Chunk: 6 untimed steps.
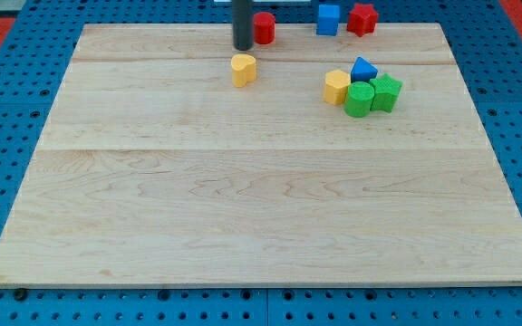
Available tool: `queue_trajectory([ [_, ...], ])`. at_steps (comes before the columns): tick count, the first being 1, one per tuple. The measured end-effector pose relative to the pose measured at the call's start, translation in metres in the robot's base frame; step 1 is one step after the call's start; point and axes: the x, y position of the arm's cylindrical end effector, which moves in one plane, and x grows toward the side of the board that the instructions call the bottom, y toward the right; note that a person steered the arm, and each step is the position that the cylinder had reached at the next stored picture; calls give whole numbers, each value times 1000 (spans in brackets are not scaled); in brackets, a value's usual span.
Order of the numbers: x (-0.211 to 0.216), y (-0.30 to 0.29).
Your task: Push the red circle right a bit
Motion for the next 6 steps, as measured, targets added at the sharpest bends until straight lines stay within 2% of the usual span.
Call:
queue_trajectory([
  [1,-11,-37],
  [2,-15,-32],
  [4,-33,35],
  [6,-39,52],
])
